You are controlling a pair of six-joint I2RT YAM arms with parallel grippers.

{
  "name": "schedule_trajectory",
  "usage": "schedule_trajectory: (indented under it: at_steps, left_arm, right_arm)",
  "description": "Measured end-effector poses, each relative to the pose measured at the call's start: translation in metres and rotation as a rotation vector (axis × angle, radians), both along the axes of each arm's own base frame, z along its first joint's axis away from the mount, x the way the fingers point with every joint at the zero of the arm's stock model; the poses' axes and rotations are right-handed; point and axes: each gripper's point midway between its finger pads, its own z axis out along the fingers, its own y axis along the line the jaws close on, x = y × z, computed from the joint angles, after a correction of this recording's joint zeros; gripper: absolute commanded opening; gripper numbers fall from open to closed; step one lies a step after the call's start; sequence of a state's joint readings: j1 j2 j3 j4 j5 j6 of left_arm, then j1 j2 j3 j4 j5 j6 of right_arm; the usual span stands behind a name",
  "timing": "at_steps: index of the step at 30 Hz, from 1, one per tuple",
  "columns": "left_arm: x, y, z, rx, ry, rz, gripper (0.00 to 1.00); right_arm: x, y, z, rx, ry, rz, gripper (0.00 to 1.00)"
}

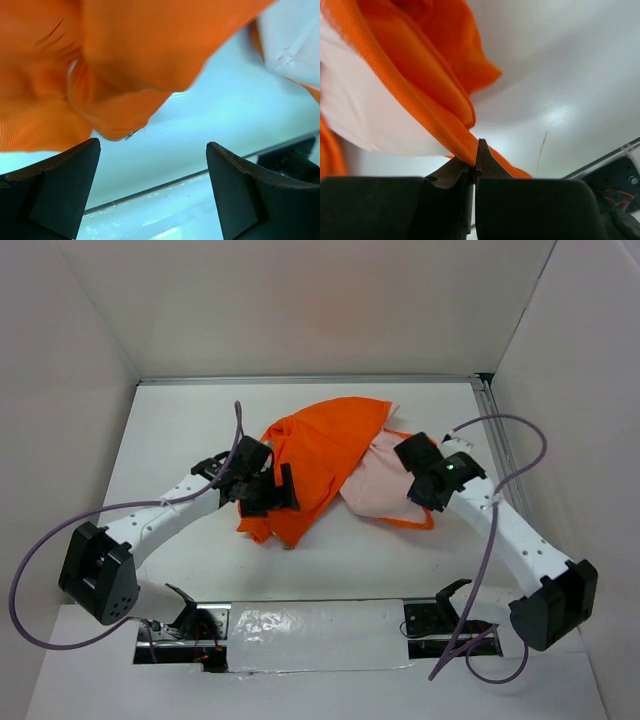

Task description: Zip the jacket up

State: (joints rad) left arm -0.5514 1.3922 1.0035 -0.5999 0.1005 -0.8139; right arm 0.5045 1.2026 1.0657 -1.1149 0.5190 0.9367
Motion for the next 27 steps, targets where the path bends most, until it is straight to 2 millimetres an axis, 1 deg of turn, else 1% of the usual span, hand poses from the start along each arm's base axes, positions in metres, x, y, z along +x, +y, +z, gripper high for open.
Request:
schedule_trajectory:
  at_steps: [2, 4, 6, 8, 9, 10, 12, 14, 15, 17, 19, 21, 24, 25, 27]
  left_arm:
    - [0.015, -0.012, 0.026, -0.034, -0.08, -0.038, 0.99]
    - [0.032, -0.025, 0.053, -0.077, -0.17, -0.086, 0.99]
    - [0.053, -0.043, 0.079, -0.121, -0.256, -0.131, 0.99]
    - [0.075, -0.064, 0.094, -0.149, -0.323, -0.187, 0.99]
    - [0.086, -0.076, 0.097, -0.164, -0.353, -0.216, 0.99]
    - [0.095, -0.091, 0.096, -0.179, -0.366, -0.256, 0.99]
    - [0.103, -0.12, 0.085, -0.206, -0.373, -0.344, 0.97]
    - [0.106, -0.147, 0.066, -0.232, -0.349, -0.429, 0.97]
    - [0.107, -0.159, 0.054, -0.24, -0.333, -0.467, 0.94]
    - [0.106, -0.178, 0.029, -0.256, -0.283, -0.517, 0.93]
    - [0.108, -0.191, 0.003, -0.266, -0.231, -0.55, 0.91]
    - [0.11, -0.197, -0.021, -0.27, -0.187, -0.561, 0.91]
    - [0.109, -0.199, -0.047, -0.27, -0.128, -0.546, 0.91]
    - [0.11, -0.2, -0.051, -0.279, -0.115, -0.532, 0.91]
    - [0.114, -0.2, -0.048, -0.293, -0.108, -0.509, 0.91]
  right_arm:
    - [0.011, -0.014, 0.034, 0.005, -0.077, -0.05, 0.0]
    - [0.017, -0.027, 0.064, -0.005, -0.133, -0.074, 0.0]
    - [0.02, -0.038, 0.09, -0.019, -0.177, -0.094, 0.0]
    - [0.023, -0.045, 0.113, -0.023, -0.219, -0.098, 0.0]
    - [0.024, -0.047, 0.122, -0.026, -0.237, -0.096, 0.0]
    - [0.025, -0.049, 0.126, -0.028, -0.249, -0.092, 0.0]
    - [0.022, -0.052, 0.125, -0.035, -0.235, -0.08, 0.0]
    - [0.02, -0.058, 0.115, -0.045, -0.201, -0.086, 0.0]
    - [0.019, -0.06, 0.108, -0.051, -0.175, -0.088, 0.0]
    - [0.02, -0.06, 0.097, -0.065, -0.13, -0.083, 0.0]
    - [0.026, -0.05, 0.086, -0.072, -0.088, -0.043, 0.0]
    - [0.033, -0.032, 0.076, -0.067, -0.056, 0.02, 0.0]
    - [0.044, 0.009, 0.063, -0.016, -0.038, 0.147, 0.0]
    - [0.048, 0.029, 0.059, 0.027, -0.047, 0.207, 0.0]
    - [0.049, 0.071, 0.052, 0.138, -0.063, 0.338, 0.0]
